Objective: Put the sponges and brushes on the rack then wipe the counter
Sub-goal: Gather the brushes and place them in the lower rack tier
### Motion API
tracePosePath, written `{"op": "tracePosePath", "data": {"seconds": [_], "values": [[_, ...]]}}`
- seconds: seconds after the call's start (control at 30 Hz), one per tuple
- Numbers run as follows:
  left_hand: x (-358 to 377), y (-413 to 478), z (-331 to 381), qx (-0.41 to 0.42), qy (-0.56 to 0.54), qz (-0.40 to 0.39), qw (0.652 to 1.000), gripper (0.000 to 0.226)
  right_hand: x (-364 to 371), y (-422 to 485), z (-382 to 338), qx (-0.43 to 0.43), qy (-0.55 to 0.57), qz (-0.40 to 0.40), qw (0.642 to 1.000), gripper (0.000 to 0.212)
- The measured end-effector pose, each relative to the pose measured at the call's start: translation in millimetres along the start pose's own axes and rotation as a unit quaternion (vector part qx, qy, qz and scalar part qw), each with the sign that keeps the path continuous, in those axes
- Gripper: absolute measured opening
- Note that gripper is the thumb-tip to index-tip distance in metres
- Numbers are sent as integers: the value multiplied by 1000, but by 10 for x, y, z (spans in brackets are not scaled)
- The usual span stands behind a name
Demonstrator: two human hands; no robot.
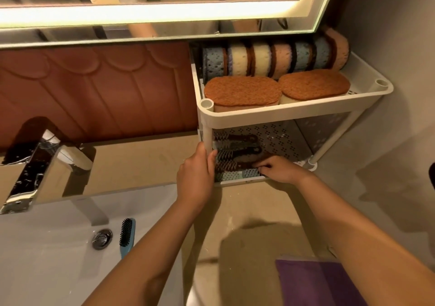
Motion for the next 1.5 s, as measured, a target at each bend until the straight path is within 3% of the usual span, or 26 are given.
{"op": "tracePosePath", "data": {"seconds": [0.1, 0.3, 0.5, 0.8, 0.97, 1.07, 1.5], "values": [[-29, 21, -23, -13, -46, -54, 997, 27, 15, -66, -45, -7, -22, 23, 999, 34], [-114, -286, -157, -90, -74, -259, 959, 49, 165, -381, -343, -32, 17, 103, 994, 34], [-440, -812, -607, -64, -83, -353, 930, 34, 706, -854, -805, -96, 19, 62, 993, 27], [-1256, -1632, -1534, -111, -76, -343, 930, 31, 1835, -1273, -1688, -150, 3, -52, 987, 30], [-1757, -2068, -2193, -148, 12, -318, 936, 36, 2530, -1360, -2289, -179, -18, -113, 977, 29], [-2066, -2295, -2611, -178, 57, -288, 939, 38, 2964, -1374, -2667, -205, -29, -144, 968, 29], [-2874, -2907, -4165, -335, 67, -206, 917, 35, 4624, -1238, -4095, -280, -123, -251, 918, 32]]}}
Point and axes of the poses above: each hand's wrist, its own y-axis towards the middle knuckle, its own x-axis out of the palm, z = x × y, the point moved 2 cm from there along y, towards the middle knuckle, and after that the axes turned 10 degrees about y, right-handed, at the moved point
